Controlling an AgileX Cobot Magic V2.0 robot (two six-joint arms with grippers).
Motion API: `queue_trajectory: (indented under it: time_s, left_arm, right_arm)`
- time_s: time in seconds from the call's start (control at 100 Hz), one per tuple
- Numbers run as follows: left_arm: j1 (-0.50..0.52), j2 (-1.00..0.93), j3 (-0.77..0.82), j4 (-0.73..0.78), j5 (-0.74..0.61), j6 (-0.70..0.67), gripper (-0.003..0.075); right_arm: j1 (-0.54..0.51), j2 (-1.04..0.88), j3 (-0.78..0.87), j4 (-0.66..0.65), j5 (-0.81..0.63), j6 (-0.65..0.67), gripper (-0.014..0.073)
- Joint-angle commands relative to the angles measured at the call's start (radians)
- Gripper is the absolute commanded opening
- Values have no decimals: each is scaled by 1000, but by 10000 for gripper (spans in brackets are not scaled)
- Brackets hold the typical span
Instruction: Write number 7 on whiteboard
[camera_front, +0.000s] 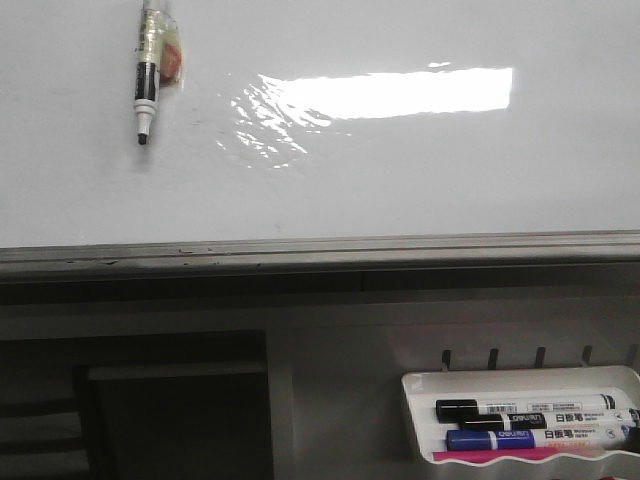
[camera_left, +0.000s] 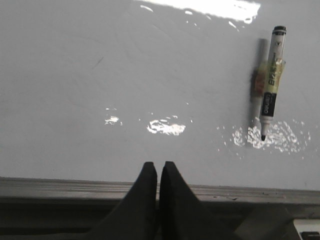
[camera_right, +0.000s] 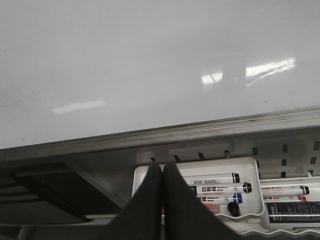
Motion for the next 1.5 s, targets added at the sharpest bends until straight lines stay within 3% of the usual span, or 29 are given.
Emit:
queue_trajectory:
  time_s: [0.0,0.24,0.33,0.4,0.53,0.62,1.08,1.19,1.49]
  left_arm:
    - [-2,79,-83,-8,3,29,-20]
    - [-139,168,-147,-26,-8,35,-18]
    - [-189,187,-149,-26,-51,35,27]
    - [-223,204,-149,-37,-89,35,122]
    - [-274,246,-149,-78,-166,35,395]
    - [-302,279,-149,-98,-210,35,491]
    - [-551,566,-188,-112,-521,35,492]
    - [-564,661,-224,-112,-586,35,492]
    - [-566,867,-354,-112,-591,35,491]
  right_arm:
    - [1,82,-93,0,-19,-31,-53]
    - [1,164,-170,9,-2,-31,-46]
    - [1,164,-174,22,1,-33,36]
    - [1,164,-174,28,8,-33,152]
    - [1,164,-174,31,12,-35,387]
    - [1,164,-174,47,12,-35,419]
    - [1,164,-174,82,14,-42,418]
    - [1,164,-174,82,14,-44,418]
    - [1,164,-174,82,14,-46,418]
